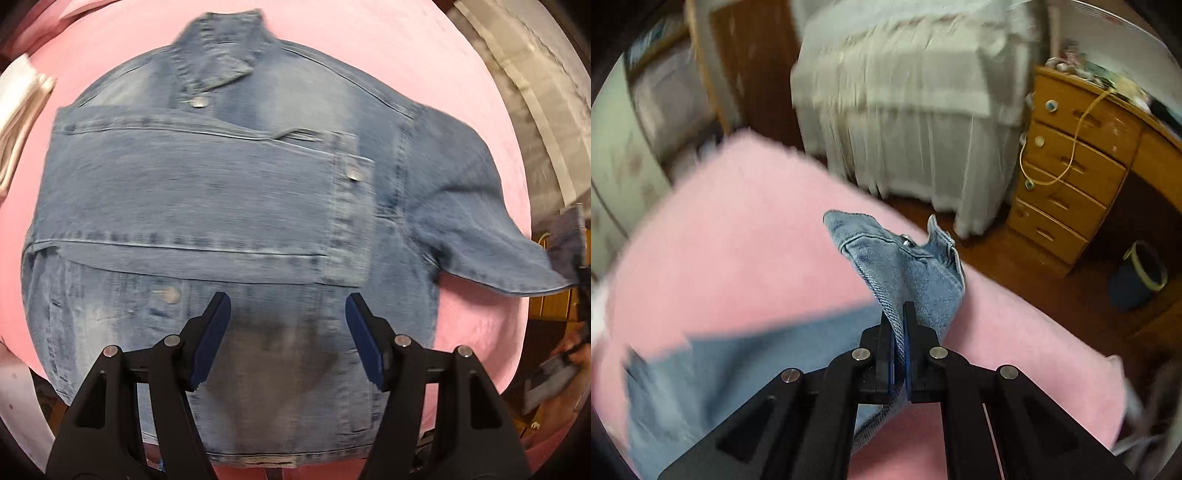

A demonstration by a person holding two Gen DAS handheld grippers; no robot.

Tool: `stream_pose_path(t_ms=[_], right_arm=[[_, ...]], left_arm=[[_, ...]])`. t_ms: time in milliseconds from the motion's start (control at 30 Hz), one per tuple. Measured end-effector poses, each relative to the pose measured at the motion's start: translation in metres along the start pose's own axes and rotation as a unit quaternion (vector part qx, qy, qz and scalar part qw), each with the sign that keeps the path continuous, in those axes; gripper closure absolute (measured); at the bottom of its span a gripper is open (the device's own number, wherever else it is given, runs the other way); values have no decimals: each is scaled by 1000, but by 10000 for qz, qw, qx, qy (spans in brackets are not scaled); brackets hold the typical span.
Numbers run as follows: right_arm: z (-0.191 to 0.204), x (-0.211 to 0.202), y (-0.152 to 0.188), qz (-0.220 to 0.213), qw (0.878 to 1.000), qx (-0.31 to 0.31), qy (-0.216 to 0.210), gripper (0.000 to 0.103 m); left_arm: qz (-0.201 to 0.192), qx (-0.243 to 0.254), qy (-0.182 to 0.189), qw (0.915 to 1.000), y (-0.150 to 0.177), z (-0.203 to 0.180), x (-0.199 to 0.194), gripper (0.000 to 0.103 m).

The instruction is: Fold large clothes

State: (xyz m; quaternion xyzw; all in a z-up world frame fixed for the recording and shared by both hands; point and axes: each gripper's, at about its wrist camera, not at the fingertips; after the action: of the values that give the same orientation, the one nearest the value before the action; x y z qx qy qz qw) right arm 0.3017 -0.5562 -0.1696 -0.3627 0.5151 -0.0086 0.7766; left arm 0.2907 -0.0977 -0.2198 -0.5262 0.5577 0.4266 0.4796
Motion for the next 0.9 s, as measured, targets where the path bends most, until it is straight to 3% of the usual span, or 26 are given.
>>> stream_pose_path(t_ms=[133, 267, 400, 500, 667, 833, 900], right_arm=[[-5, -38, -11, -553, 9939, 498, -809, 99], [8, -76, -12, -1012, 9762, 720, -1779, 99], [47, -97, -4, -1071, 9601, 602, -2514, 99], [81, -100, 26, -841, 9471, 356, -3075, 99], [122, -79, 91, -232, 9318, -109, -3621, 99], [146, -21, 175, 525, 9239, -1039, -3645, 99], [144, 14, 208, 1190, 9194, -1324, -3508, 99]], left_arm=[[-42, -252, 39, 9997, 2, 45, -11, 41], [-168, -200, -23, 9997, 3, 93, -27, 41], [-297, -111, -79, 9995, -1, 136, -44, 41], [-412, -228, 16, 9989, -6, 176, -57, 41], [-550, -424, 165, 9975, -13, 224, -63, 41], [-576, -466, 313, 9968, -15, 251, -50, 41], [-524, -473, 320, 9970, -15, 255, -42, 41]])
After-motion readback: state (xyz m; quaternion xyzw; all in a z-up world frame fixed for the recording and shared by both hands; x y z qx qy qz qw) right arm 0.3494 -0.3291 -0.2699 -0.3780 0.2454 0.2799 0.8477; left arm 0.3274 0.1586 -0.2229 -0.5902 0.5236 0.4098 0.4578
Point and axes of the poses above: each gripper's, at about its wrist camera, not at the fingertips, and x roughly the way its jaws point, z to its left, y to its underside, and after that the axes turned 6 degrees about z, right-handed
